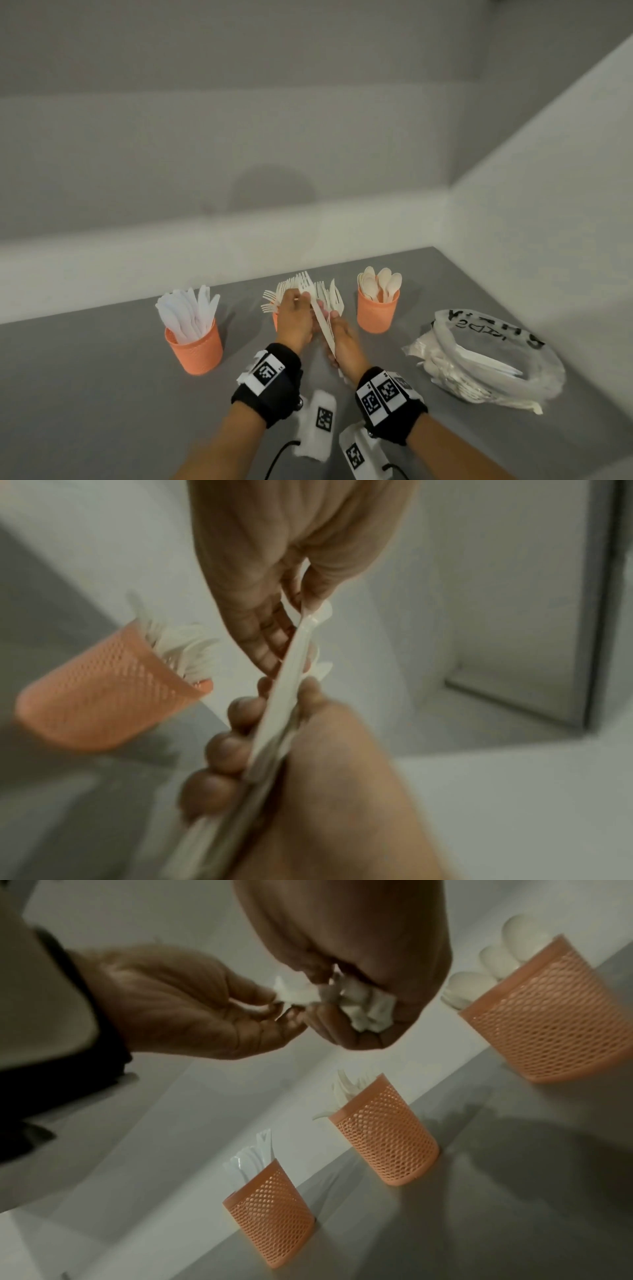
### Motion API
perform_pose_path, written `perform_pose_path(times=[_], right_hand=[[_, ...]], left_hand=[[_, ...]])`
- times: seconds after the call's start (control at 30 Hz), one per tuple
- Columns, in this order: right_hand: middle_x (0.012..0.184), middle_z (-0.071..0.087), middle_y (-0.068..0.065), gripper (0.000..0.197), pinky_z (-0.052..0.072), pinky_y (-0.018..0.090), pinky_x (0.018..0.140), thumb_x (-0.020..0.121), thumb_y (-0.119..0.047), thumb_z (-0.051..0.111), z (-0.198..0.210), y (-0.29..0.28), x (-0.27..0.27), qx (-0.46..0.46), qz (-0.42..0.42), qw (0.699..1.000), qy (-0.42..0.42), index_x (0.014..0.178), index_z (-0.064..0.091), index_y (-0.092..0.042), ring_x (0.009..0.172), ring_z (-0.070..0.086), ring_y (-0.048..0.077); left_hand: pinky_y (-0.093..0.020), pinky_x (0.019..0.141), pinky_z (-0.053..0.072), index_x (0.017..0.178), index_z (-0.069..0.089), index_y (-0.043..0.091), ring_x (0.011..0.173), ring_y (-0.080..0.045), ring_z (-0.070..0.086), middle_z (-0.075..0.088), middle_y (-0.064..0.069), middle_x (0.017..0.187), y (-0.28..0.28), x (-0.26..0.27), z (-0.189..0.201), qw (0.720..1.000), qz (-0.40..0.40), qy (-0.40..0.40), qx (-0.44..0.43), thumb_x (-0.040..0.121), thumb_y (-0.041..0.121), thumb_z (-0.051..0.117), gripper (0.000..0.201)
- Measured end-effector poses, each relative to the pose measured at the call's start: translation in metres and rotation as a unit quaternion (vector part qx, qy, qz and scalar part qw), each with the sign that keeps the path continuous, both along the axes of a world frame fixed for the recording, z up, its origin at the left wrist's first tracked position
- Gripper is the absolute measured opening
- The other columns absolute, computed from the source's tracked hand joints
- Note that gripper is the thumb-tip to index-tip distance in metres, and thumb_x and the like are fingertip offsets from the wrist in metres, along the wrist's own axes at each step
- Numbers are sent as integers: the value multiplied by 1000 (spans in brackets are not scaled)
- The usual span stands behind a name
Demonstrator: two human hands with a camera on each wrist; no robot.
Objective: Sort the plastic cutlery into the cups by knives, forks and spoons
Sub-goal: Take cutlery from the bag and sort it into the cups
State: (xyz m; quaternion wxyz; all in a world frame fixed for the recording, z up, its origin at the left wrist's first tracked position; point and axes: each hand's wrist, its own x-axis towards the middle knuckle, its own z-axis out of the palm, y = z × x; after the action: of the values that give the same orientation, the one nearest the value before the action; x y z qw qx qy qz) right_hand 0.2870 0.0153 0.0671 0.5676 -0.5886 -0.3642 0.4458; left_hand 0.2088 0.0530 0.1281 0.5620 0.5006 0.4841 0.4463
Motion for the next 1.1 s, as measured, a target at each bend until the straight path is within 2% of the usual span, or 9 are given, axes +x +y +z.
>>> perform_pose_path(times=[0.07,0.13,0.3,0.43,0.63,0.77,0.87,0.93,1.1], right_hand=[[53,42,-5,42,27,18,37,100,-38,30,0,-5,6,-16,-9,1000,0,111,54,-5,36,34,4],[51,38,-4,40,26,16,36,100,-39,30,5,-13,12,-34,-8,999,33,105,53,-7,34,30,3],[42,31,-10,43,18,14,31,98,-50,27,20,-28,18,-47,39,988,139,95,53,-16,30,21,2],[44,35,-8,43,19,14,31,95,-53,34,26,-33,18,-45,84,985,142,101,55,-16,30,23,2],[48,41,-3,23,21,14,30,99,-29,40,29,-39,21,-21,70,993,92,91,54,-12,30,28,3],[48,48,2,33,30,16,32,100,-30,37,25,-40,21,-27,49,997,57,85,55,-6,30,39,8],[49,56,2,29,41,19,36,100,-31,38,23,-43,24,-42,45,997,46,92,53,-7,34,50,12],[54,55,4,26,46,21,39,99,-32,40,23,-45,27,-50,46,997,42,88,48,-10,38,54,13],[48,36,-5,31,36,17,35,98,-37,38,26,-51,35,-58,68,996,31,78,42,-14,31,33,5]], left_hand=[[-19,43,50,98,41,9,55,-17,54,53,-10,72,-4,-4,9,990,10,-130,-58,100,10,28,13],[-15,36,38,92,42,12,43,-11,45,49,-4,57,-4,-8,12,978,8,-188,-85,99,9,25,18],[-13,30,17,72,45,17,30,-4,25,33,4,47,-4,-7,-6,988,-43,-107,-102,95,44,39,37],[-15,32,21,66,50,15,34,-4,27,43,7,46,-17,1,-18,989,-117,-22,-88,90,38,54,33],[-15,31,25,63,47,10,28,-3,32,39,5,40,-27,15,-18,996,-58,-32,-68,95,20,45,33],[-16,34,30,60,42,9,29,-6,36,42,0,41,-30,17,-13,996,-40,-43,-63,96,16,39,37],[-20,38,31,77,49,6,37,-11,39,51,-3,57,-20,13,-11,998,-2,-55,-40,95,18,34,26],[-20,41,34,76,50,5,42,-16,41,50,-3,53,-15,9,-6,995,31,-83,-35,91,15,34,24],[-14,36,30,58,40,13,29,-7,34,34,5,37,-17,0,0,995,17,-89,-50,90,13,46,32]])
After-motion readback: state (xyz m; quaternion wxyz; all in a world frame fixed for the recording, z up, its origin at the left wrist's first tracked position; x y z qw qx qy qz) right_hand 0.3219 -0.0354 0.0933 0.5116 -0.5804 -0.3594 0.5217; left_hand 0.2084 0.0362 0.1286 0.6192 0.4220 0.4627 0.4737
